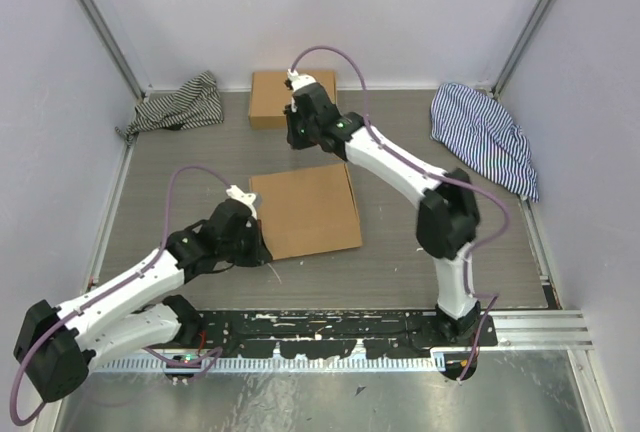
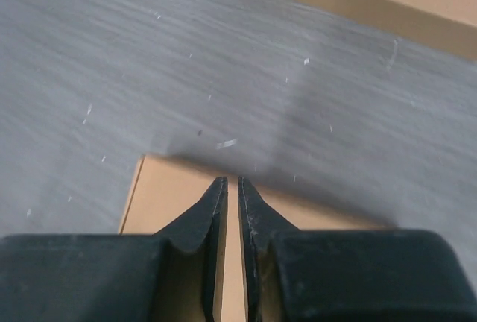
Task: Fold the paper box
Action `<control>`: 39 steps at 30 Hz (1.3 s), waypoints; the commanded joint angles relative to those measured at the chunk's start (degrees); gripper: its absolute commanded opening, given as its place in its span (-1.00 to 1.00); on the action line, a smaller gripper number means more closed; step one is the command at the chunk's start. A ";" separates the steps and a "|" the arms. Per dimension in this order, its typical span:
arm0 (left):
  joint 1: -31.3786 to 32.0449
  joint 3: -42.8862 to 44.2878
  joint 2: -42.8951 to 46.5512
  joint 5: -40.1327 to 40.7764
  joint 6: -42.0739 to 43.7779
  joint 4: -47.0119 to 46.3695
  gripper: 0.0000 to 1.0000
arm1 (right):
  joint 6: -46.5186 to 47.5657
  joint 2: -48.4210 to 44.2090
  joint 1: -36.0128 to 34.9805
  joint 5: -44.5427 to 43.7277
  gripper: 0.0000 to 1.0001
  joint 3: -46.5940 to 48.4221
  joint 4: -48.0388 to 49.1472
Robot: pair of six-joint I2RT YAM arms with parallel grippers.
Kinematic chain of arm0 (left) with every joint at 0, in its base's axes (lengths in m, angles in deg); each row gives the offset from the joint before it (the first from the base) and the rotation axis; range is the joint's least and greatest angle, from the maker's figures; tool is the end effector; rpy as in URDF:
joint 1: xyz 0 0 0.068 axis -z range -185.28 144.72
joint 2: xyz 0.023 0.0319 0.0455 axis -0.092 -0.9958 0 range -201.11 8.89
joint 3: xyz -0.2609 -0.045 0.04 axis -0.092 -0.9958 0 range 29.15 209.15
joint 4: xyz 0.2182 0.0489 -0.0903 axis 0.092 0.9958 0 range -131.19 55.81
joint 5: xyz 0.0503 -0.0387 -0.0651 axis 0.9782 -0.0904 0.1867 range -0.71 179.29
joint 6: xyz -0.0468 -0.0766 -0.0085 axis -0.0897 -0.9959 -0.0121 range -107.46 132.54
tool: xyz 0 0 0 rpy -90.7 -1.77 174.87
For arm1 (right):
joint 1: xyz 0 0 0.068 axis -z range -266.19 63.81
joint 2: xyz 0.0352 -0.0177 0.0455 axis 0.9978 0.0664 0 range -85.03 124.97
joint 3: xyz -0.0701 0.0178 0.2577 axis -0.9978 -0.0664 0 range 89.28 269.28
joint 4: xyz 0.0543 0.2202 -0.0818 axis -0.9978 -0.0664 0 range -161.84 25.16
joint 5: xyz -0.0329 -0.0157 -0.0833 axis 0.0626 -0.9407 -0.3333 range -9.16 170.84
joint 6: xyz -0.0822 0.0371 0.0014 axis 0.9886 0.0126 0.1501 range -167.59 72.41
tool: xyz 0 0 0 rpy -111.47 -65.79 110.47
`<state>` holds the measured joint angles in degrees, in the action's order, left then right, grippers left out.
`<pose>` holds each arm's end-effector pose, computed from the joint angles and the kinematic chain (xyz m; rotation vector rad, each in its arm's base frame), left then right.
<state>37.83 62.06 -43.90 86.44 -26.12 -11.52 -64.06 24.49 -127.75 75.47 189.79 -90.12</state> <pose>0.1389 -0.1356 0.1826 0.1230 2.5567 -0.6651 0.3519 0.3020 0.2946 -0.4256 2.1645 0.4747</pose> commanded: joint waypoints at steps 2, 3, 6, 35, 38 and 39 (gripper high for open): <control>1.55 0.93 -2.43 -0.42 3.52 -4.04 -1.00 | 3.18 15.72 4.83 13.31 -0.66 15.10 0.00; 1.97 0.69 -3.03 0.11 3.56 -4.33 -1.00 | 3.80 18.05 4.97 14.35 -0.66 17.03 -0.49; 2.77 -0.13 -5.13 1.54 3.80 -5.12 -1.00 | 5.93 23.11 5.00 16.08 -0.66 20.80 -3.03; 15.05 8.91 -32.69 43.46 -8.14 -15.37 -1.00 | 16.32 19.75 -0.27 38.79 -0.67 2.47 -8.27; 17.35 9.54 -34.56 44.92 -9.70 -17.87 -1.00 | 18.86 20.92 -1.87 41.27 -0.66 4.44 -11.55; 18.04 10.15 -35.17 45.40 -10.12 -18.09 -1.00 | 19.56 21.37 -2.39 41.20 -0.66 4.99 -12.27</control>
<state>53.68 68.02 -75.73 129.41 -32.15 -10.50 -45.44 46.21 -122.66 101.81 192.72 -93.37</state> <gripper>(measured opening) 0.004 0.165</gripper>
